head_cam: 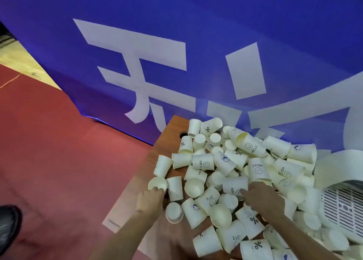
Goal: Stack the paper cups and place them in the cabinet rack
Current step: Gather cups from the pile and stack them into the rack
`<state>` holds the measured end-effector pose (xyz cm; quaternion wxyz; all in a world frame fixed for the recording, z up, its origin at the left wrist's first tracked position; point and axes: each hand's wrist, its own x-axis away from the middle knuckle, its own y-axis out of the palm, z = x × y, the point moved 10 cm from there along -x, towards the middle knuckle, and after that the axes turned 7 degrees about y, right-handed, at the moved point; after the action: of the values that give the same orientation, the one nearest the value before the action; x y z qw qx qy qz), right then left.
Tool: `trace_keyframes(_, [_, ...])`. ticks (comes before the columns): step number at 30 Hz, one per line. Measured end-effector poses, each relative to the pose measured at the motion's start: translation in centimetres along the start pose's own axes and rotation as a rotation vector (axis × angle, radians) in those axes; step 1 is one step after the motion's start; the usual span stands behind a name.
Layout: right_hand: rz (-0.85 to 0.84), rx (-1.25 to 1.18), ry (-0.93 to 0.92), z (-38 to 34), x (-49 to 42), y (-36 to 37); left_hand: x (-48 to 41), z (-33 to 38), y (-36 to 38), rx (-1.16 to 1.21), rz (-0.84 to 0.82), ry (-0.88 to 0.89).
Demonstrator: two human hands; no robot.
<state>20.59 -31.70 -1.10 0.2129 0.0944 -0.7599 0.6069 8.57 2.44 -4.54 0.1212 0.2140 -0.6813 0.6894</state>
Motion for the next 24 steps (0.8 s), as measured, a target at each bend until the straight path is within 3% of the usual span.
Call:
trace_keyframes(7, [0.001,-0.040,-0.064,-1.8,1.1,0.1,-0.9,-0.5,0.1,-0.069,0.041,-0.004])
trace_keyframes(13, [0.205,0.211,-0.220,-5.9,3.7,-3.6,-0.3,-1.0,-1.4,0.085,0.244,0.067])
trace_keyframes(24, [0.250,0.383,-0.472,-10.2,6.6,-3.7,1.9,4.0,-10.4,0.040,0.541,0.216])
